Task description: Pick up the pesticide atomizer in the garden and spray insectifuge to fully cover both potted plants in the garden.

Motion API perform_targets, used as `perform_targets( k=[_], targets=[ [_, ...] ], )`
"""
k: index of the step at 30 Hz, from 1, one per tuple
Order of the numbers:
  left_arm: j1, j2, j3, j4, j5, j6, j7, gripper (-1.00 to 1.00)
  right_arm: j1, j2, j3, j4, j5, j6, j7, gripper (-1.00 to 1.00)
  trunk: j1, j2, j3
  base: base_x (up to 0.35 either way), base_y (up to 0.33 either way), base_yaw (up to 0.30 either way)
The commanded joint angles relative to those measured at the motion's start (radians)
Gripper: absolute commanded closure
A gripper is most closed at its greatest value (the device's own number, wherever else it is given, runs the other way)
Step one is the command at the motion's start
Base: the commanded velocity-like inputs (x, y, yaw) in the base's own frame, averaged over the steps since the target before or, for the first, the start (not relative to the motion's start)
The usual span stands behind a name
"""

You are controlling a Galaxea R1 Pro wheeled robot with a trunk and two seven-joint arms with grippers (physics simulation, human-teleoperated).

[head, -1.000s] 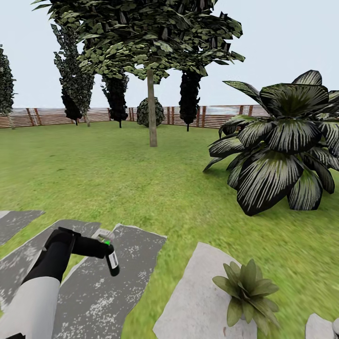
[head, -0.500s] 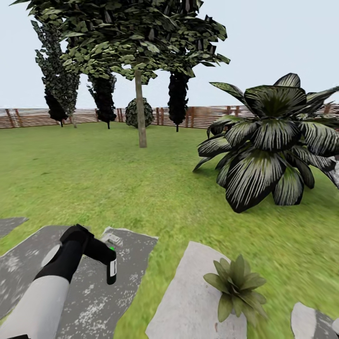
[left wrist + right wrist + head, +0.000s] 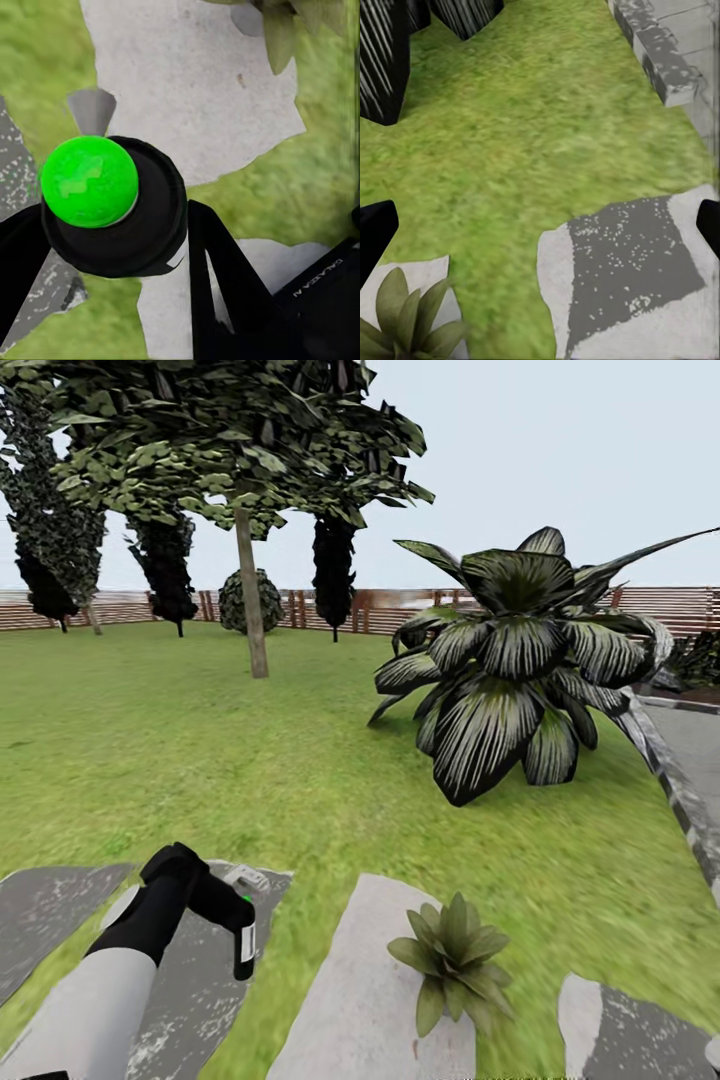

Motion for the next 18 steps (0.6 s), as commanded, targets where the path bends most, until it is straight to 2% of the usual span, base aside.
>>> perform_targets(
  k=[1,9,18],
  targets=[
    [-0.001,-0.001,0.002,0.000,-0.009,0.009,-0.010,1.00,-0.001,0.000,-0.002,0.000,0.011,0.000,0.010,-1.00,0.000,-0.001,-0.001,0.034,-0.326,-0.269],
    [-0.001,-0.018,0.002,0.004,-0.008,0.009,-0.010,1.00,-0.002,0.000,-0.002,0.002,0.011,0.000,0.010,-1.00,0.000,-0.001,-0.001,0.007,-0.338,-0.245],
    [-0.001,-0.020,0.002,0.005,-0.008,0.009,-0.010,1.00,-0.002,0.000,0.000,0.003,0.011,0.000,0.009,-1.00,0.000,-0.001,-0.001,0.000,-0.343,-0.031]
  ],
)
